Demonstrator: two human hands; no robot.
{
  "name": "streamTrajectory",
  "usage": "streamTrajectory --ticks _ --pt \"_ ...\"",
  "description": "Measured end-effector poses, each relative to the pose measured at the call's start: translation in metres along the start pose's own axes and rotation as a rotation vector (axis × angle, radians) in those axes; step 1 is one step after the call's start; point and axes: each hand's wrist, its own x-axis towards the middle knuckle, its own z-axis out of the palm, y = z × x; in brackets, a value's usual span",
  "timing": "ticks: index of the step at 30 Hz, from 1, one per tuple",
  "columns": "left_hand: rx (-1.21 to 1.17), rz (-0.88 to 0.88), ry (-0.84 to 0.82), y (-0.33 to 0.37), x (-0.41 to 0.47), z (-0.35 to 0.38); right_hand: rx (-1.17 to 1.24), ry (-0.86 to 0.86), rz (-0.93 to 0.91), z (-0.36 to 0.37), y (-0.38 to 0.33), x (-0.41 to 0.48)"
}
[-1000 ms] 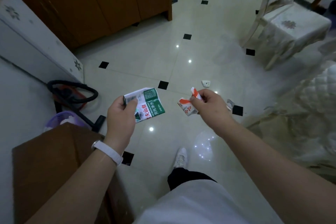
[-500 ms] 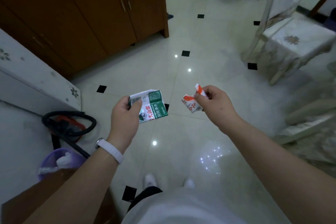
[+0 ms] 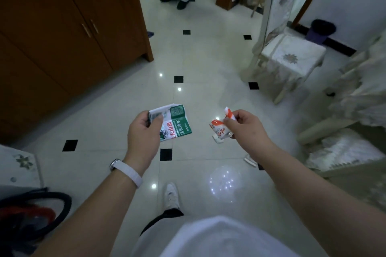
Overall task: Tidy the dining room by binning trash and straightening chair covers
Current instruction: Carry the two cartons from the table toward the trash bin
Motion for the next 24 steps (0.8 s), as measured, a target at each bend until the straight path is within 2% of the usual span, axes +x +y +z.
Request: streamTrajectory --ticks 5,12,24 --pt "0.012 0.055 -0.115 0.040 0.093 -0.013 0.007 0.067 0.001 0.038 -0.048 0.055" --pt "0.027 0.082 -0.189 0.074 0.190 -0.012 0.032 0.146 -0.007 0.066 -0.083 0.119" --pt "-0.026 0.057 -0.201 0.109 0.364 0.089 0.084 0.198 0.101 0.058 -0.104 0.312"
